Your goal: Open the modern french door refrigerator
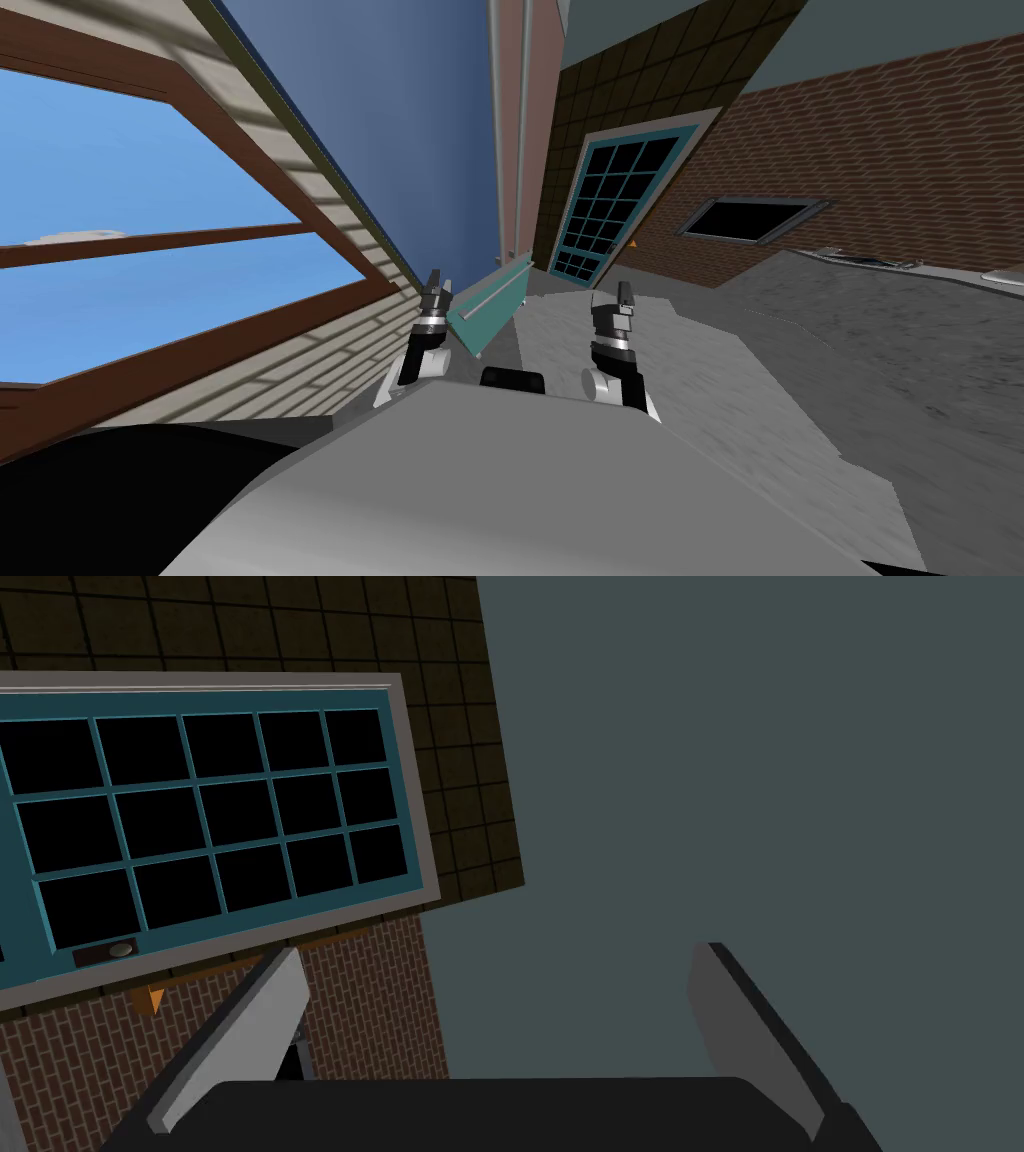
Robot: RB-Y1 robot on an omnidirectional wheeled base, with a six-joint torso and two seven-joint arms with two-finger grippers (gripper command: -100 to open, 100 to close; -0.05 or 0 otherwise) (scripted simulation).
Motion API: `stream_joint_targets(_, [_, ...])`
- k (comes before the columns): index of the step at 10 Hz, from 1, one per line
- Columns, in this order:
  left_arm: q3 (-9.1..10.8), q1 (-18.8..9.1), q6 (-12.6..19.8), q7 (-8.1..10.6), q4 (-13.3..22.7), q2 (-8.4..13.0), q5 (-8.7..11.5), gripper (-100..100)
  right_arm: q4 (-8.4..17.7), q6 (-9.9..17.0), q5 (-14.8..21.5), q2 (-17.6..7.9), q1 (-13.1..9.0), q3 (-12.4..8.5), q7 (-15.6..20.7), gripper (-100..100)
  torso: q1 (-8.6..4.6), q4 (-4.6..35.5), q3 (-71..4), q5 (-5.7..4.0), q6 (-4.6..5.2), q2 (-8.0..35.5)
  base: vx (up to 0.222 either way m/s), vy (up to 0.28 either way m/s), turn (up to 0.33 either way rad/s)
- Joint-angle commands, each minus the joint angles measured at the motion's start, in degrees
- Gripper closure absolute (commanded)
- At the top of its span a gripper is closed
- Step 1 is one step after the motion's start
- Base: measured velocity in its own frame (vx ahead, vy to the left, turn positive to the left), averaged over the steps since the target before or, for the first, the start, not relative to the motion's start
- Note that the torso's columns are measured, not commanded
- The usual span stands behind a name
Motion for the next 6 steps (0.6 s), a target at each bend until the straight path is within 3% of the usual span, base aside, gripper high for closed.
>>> stream_joint_targets(1, [0.0, 0.0, 0.0, 0.0, 0.0, 0.0, 0.0, 0, 0.0, 0.0, 0.0, 0.0, 0.0, 0.0, 0.0, 0, 0.0, 2.3, -4.7, 0.0, 0.0, 2.3, 0.0, 0.0, 0.0])
stream_joint_targets(6, [0.0, 0.0, 0.0, 0.0, 0.0, 0.0, 0.0, 0, 0.0, 0.0, 0.0, 0.0, 0.0, 0.0, 0.0, 0, 0.0, 22.7, -45.4, 0.0, 0.0, 22.7, 0.0, 0.0, 0.0])
